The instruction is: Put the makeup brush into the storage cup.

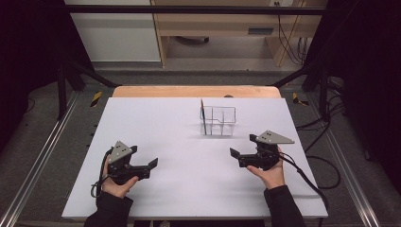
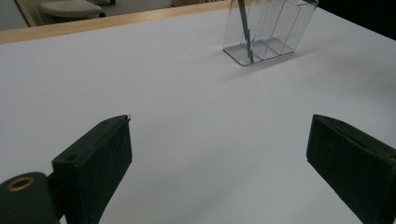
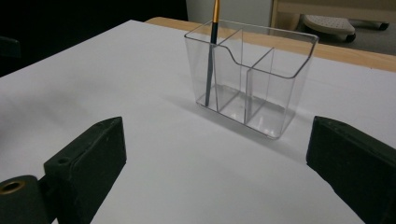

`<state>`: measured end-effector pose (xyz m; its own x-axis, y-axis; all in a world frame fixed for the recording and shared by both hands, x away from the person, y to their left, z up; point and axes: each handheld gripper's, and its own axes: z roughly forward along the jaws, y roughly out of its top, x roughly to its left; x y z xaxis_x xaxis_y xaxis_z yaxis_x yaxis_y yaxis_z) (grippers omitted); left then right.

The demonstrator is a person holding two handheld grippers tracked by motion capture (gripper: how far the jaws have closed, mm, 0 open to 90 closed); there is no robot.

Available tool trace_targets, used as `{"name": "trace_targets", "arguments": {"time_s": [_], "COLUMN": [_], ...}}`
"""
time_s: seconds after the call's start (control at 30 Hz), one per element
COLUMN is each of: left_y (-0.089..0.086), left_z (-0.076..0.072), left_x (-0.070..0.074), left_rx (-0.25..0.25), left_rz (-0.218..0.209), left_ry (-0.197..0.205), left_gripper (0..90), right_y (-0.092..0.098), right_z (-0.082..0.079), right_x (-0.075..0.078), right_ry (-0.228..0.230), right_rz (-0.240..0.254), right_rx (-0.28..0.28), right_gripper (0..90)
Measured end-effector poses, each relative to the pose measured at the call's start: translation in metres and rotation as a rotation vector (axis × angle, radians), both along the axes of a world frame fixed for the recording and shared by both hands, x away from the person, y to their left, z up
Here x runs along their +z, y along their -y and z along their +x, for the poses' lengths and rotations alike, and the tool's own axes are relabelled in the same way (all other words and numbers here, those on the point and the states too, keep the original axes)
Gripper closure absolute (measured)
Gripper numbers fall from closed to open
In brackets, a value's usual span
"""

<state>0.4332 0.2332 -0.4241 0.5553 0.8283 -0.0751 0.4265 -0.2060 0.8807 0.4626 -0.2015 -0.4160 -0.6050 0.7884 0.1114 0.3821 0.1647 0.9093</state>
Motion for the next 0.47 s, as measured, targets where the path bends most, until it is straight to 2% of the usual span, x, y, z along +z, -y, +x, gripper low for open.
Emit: {"name": "trace_targets", "arguments": {"time_s": [0.07, 0.23, 0.47], "left_y": [0.000, -0.001, -0.002], "left_z": [0.000, 0.000, 0.001], "left_x": [0.000, 0.000, -0.001], "left_rx": [0.000, 0.000, -0.001], "left_rz": [0.003, 0.003, 0.004], "left_ry": [-0.001, 0.001, 0.000], "left_gripper": [5.9, 5.7, 5.6], "right_y": [0.005, 0.015, 0.023], "right_z": [-0.002, -0.007, -0.014], "right_x": [-0.001, -0.003, -0.011], "right_ry": [-0.001, -0.003, -0.016], "right_rz": [-0.007, 0.016, -0.005], "right_rx": [-0.011, -0.028, -0.042], "right_gripper": [5.0, 5.1, 4.8]}}
